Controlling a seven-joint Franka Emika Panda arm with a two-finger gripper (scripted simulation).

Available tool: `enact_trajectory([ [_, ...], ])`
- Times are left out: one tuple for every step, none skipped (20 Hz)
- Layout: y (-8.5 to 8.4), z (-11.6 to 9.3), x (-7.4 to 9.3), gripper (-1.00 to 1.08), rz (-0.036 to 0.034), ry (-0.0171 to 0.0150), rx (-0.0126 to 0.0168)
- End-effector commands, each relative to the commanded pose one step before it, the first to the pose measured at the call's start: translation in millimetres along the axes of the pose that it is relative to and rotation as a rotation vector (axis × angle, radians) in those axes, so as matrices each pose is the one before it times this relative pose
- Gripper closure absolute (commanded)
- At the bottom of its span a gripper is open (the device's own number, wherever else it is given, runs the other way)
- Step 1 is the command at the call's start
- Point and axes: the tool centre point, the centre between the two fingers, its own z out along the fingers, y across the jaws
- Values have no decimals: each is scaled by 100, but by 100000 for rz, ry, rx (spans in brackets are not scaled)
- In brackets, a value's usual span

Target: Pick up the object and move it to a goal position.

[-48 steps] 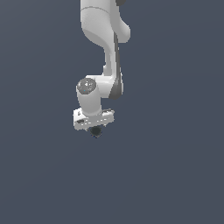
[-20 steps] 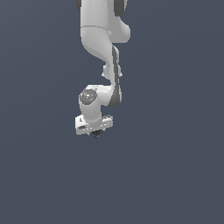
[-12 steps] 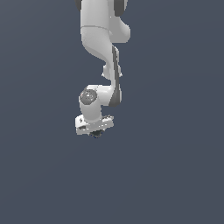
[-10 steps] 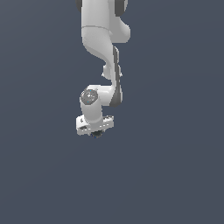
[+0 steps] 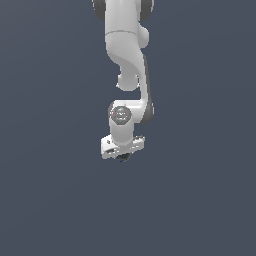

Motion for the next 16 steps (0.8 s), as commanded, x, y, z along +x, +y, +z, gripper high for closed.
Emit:
enact_trajectory([
  [-2207,-156,1602,108,-56,54,18],
  [-902,-58,668,108,0,0,0],
  [-910,-59,680,108,0,0,0],
  [-916,-59,690,108,0,0,0],
  [-886,-58,672,108,0,0,0],
  [-822,-53,629,108,0,0,0],
  [-756,-49,586,108,0,0,0],
  [-688,-45,542,108,0,0,0],
  [-617,-40,494,108,0,0,0],
  [-539,-8,444,108,11,-36,32],
  [-485,-31,397,108,0,0,0],
  [-428,-27,353,108,0,0,0],
  [-374,-24,312,108,0,0,0],
  [-322,-21,273,108,0,0,0],
  [-271,-17,235,108,0,0,0],
  [-222,-14,199,108,0,0,0],
])
